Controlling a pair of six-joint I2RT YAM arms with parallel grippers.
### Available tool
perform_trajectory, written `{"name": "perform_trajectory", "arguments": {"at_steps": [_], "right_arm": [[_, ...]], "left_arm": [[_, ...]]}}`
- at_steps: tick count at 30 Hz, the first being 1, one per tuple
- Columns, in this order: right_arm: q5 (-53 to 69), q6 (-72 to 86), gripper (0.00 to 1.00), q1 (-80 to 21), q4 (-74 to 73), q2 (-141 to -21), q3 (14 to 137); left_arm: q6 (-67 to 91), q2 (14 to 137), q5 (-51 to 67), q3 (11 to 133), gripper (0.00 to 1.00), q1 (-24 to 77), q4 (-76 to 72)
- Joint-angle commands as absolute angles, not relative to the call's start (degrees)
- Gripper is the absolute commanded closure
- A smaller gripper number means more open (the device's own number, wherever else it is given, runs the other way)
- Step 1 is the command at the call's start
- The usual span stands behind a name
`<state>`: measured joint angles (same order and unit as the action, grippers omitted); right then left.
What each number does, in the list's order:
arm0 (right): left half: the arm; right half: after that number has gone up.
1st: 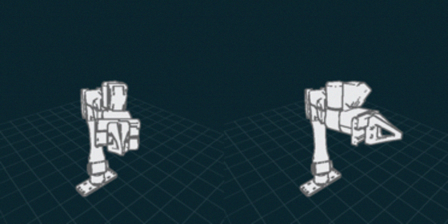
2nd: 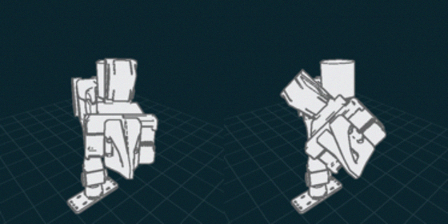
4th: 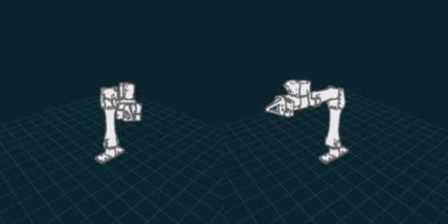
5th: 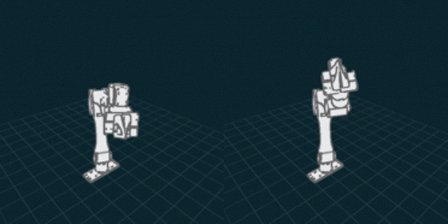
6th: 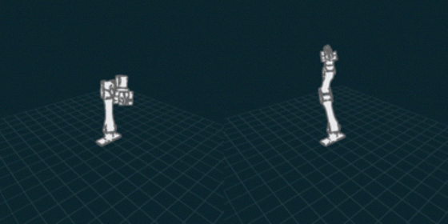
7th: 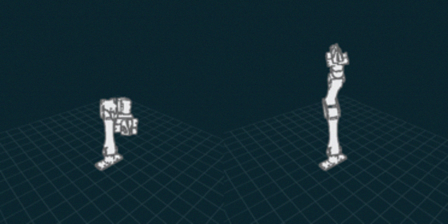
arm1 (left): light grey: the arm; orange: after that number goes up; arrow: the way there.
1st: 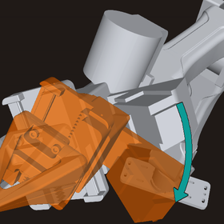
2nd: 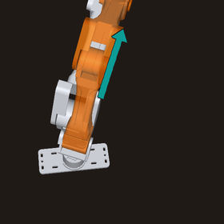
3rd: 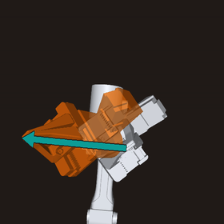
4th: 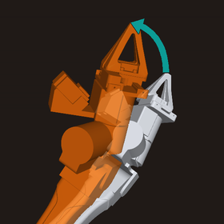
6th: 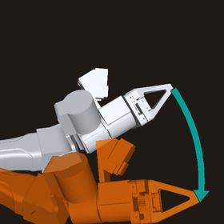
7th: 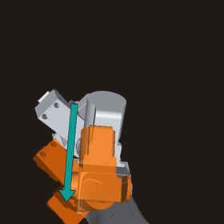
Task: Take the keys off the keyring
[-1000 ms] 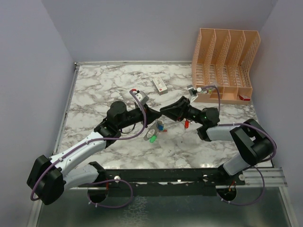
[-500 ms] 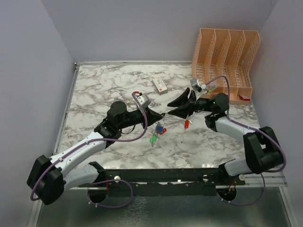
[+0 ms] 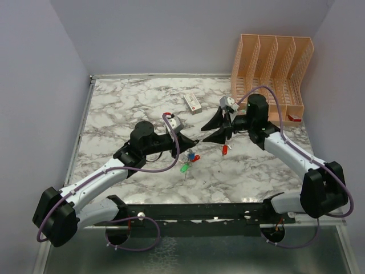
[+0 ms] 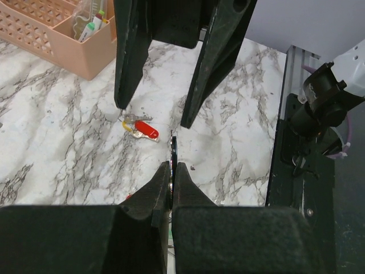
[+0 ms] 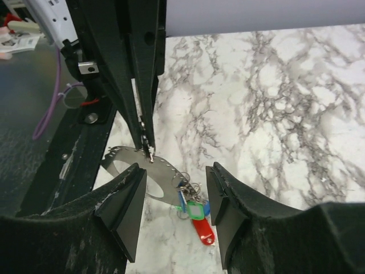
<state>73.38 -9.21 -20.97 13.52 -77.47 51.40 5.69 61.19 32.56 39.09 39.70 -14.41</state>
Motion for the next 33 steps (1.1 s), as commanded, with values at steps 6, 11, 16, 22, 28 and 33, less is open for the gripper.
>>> {"name": "perform_trajectory", "arguments": {"at_steps": [6, 11, 16, 22, 28, 33], "right_arm": [[73.1, -13.6, 0.47, -24.3, 5.6, -77.9, 53.7], [72.3, -14.7, 0.51, -25.0, 3.1, -78.7, 55.0], [71.6, -16.6, 0.56, -25.9, 0.3, -79.1, 56.1], [71.0, -18.7, 0.61, -26.7, -3.3, -79.5, 56.8], [70.1, -21.1, 0.67, -27.4, -7.1, -80.6, 58.1], [70.1, -21.4, 0.74, -27.6, -7.4, -80.5, 58.3]], "left_arm": [[4.4, 61.3, 35.8, 41.2, 1.0, 39.5, -15.7], [4.3, 61.4, 36.7, 41.2, 1.0, 39.5, -15.8], [4.4, 61.6, 37.2, 41.3, 1.0, 39.5, -15.8], [4.5, 61.6, 37.3, 41.3, 1.0, 39.5, -15.8], [4.5, 61.5, 37.4, 41.3, 1.0, 39.5, -15.8], [4.5, 61.6, 37.8, 41.3, 1.0, 39.5, -15.9]]}}
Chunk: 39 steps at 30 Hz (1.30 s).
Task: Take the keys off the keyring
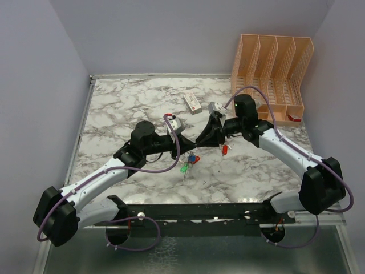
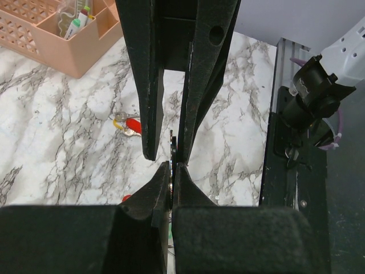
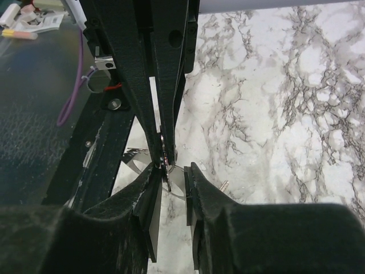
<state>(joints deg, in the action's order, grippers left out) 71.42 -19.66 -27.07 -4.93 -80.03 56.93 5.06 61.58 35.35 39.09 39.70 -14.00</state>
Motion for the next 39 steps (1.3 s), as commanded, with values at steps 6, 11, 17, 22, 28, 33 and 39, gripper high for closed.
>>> {"name": "perform_trajectory", "arguments": {"at_steps": [6, 11, 17, 22, 28, 33, 39], "right_arm": [[70.3, -23.2, 0.94, -27.8, -9.1, -80.6, 58.6], [69.7, -23.8, 0.99, -27.8, -9.1, -80.2, 58.1], [68.9, -23.0, 0.99, -27.8, -8.2, -79.9, 57.6], [68.0, -21.3, 0.99, -27.8, -6.3, -78.9, 56.7], [67.7, -21.8, 0.99, -27.8, -6.7, -78.7, 56.6], [67.2, -22.4, 0.99, -27.8, -8.6, -79.9, 57.7], [68.7, -25.2, 0.99, -27.8, -11.0, -80.5, 58.5]], "left_arm": [[4.5, 61.9, 37.7, 41.3, 1.0, 39.5, -15.9], [2.8, 61.5, 36.6, 41.7, 0.88, 39.5, -13.8], [-2.5, 60.6, 35.6, 43.2, 0.74, 39.3, -8.3], [-6.8, 58.9, 32.8, 44.5, 0.67, 38.9, -3.1], [-13.8, 56.1, 27.2, 44.8, 0.63, 38.8, 3.9], [-19.1, 53.2, 26.9, 43.7, 0.62, 38.8, 6.9], [-22.0, 52.9, 27.4, 41.4, 0.58, 38.8, 6.0]]}}
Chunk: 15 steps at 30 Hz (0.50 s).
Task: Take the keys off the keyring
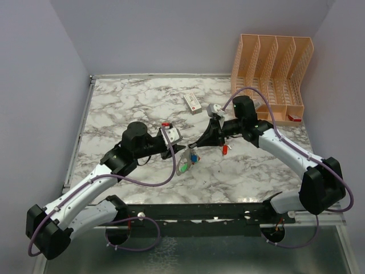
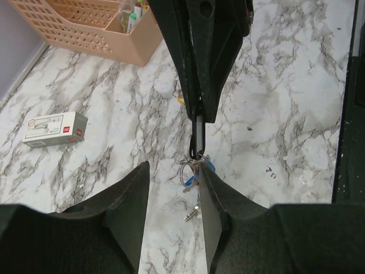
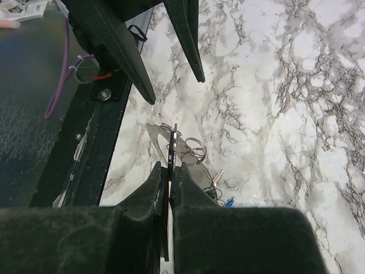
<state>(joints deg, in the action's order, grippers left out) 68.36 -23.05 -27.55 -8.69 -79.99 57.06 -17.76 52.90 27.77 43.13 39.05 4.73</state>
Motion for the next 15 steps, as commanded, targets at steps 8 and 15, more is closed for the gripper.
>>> {"name": "perform_trajectory", "arguments": {"at_steps": [8, 15], "right_arm": [[69.4, -25.3, 0.99, -27.8, -10.4, -79.0, 57.9], [69.7, -25.2, 0.99, -27.9, -10.9, -77.5, 58.0]], "left_arm": [[-22.3, 55.0, 29.6, 39.1, 0.44, 38.8, 2.3], [-22.9, 54.2, 30.1, 38.0, 0.42, 38.8, 0.2]]}}
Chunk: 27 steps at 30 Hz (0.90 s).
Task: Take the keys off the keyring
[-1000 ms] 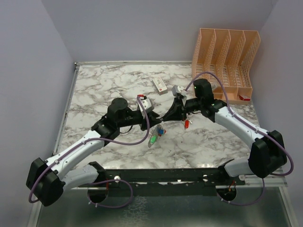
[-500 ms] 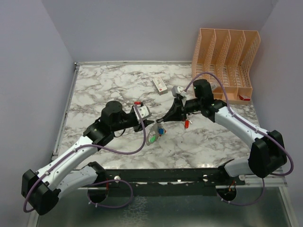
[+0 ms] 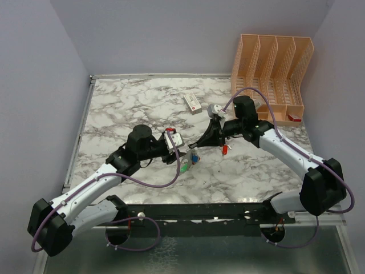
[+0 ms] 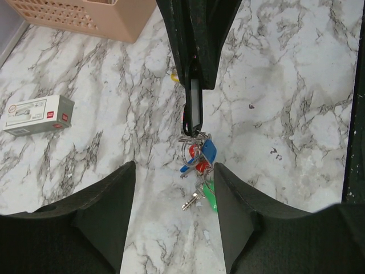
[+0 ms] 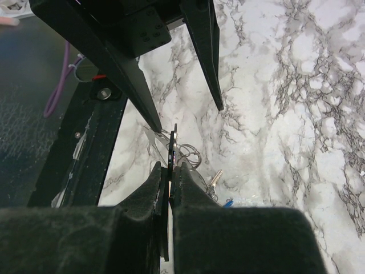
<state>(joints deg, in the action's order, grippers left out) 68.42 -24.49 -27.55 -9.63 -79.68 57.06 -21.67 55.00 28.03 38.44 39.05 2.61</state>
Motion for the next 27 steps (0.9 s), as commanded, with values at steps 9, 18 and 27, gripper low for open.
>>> {"name": "perform_trajectory", "arguments": {"at_steps": [9, 18, 27], "right_arm": [[69.9, -25.4, 0.99, -28.0, -11.5, -76.3, 58.2], [69.7, -25.9, 0.99, -28.3, -12.1, -76.3, 58.4], [69.7, -26.1, 0.99, -28.5, -12.2, -76.2, 58.3]], "left_arm": [[-21.7, 56.3, 35.3, 38.4, 0.42, 38.8, -1.9], [-21.2, 60.5, 40.8, 40.2, 0.5, 38.8, -0.5], [-20.1, 62.2, 40.7, 40.6, 0.75, 38.8, -1.2]]}}
